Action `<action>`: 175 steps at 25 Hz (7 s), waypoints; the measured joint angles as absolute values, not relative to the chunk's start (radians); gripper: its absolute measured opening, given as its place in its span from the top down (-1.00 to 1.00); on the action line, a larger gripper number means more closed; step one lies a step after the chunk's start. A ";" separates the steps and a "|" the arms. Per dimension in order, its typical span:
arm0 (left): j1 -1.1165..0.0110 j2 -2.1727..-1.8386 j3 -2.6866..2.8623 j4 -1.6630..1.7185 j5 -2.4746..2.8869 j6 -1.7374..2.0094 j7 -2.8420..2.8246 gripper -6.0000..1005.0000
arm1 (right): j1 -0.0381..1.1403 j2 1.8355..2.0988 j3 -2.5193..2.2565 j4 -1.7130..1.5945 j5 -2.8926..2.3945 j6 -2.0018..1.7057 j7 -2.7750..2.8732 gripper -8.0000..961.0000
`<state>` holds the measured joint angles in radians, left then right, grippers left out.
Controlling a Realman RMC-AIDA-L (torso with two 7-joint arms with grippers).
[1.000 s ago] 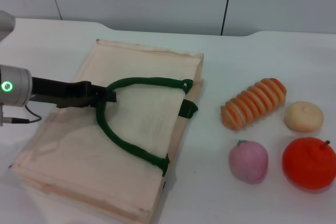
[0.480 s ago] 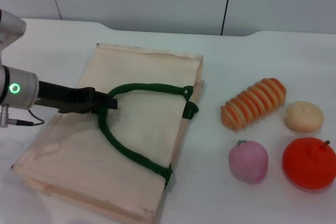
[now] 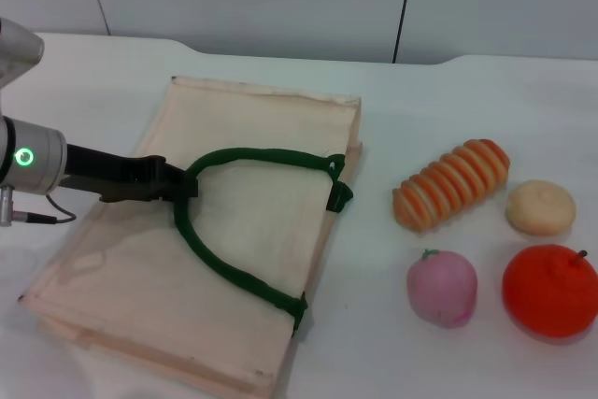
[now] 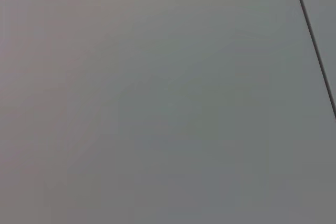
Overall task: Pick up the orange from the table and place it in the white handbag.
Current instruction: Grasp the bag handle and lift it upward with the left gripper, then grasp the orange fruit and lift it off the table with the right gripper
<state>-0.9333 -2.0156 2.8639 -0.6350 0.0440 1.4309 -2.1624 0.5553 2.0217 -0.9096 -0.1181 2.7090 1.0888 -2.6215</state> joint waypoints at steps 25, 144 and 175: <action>-0.934 -2.017 2.864 -0.624 -0.010 1.434 -2.099 0.76 | 0.552 2.022 -0.910 -0.118 2.711 1.088 -2.622 -0.86; -0.776 -1.917 2.864 -0.666 -0.867 1.960 -1.929 0.76 | 0.477 2.021 -0.613 -0.845 0.779 1.622 -1.648 -0.16; -0.782 -1.917 2.864 -0.666 -0.866 1.963 -1.937 0.76 | 0.468 2.023 -0.610 -0.931 0.788 1.676 -1.666 0.36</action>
